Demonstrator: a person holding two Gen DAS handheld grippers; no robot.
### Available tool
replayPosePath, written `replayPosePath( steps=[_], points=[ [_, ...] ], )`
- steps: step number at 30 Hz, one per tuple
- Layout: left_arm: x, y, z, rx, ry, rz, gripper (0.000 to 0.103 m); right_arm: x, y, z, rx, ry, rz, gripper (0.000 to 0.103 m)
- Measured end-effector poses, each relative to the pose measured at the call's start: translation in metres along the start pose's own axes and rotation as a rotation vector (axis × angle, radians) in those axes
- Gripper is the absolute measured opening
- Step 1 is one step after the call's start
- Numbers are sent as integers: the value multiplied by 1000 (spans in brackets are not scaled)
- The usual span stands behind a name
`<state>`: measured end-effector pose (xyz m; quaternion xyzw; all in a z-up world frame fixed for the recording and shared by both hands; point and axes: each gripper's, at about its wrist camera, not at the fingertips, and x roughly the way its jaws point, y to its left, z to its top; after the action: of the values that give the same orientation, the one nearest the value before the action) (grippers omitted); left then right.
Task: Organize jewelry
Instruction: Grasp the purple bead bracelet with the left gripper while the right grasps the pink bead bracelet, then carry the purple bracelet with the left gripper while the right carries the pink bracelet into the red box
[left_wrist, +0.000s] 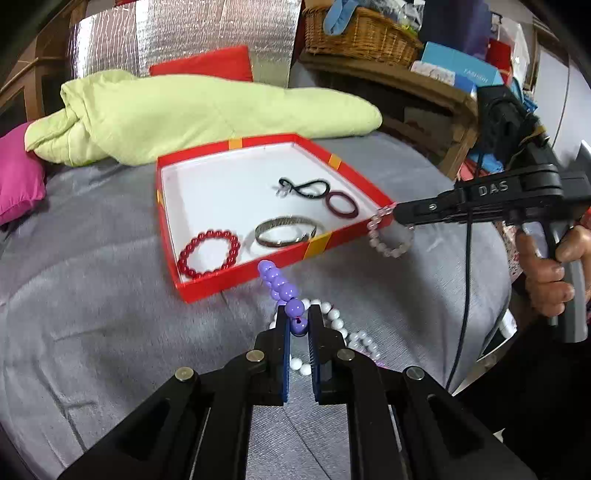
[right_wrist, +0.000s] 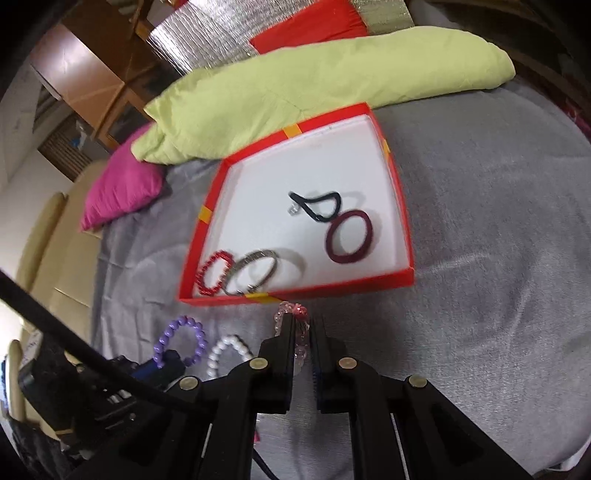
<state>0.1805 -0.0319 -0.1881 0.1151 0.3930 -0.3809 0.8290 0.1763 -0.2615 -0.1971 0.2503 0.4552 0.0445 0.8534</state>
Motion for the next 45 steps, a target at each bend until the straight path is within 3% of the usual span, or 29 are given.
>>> replayPosePath(
  steps=[9, 18, 31, 35, 45],
  points=[
    [-18, 10, 20, -32, -103, -8, 10, -1, 15, 11, 29, -93, 40, 9],
    [1, 32, 43, -84, -136, 58, 10, 19, 26, 36, 64, -186, 57, 9],
    [64, 69, 73, -159, -80, 129, 10, 86, 27, 73, 131, -159, 37, 9],
    [80, 81, 78, -210, -62, 117, 10, 110, 21, 83, 154, -129, 28, 9],
    [94, 81, 81, -204, -37, 150, 10, 126, 13, 89, 158, -124, 3, 9]
  ],
)
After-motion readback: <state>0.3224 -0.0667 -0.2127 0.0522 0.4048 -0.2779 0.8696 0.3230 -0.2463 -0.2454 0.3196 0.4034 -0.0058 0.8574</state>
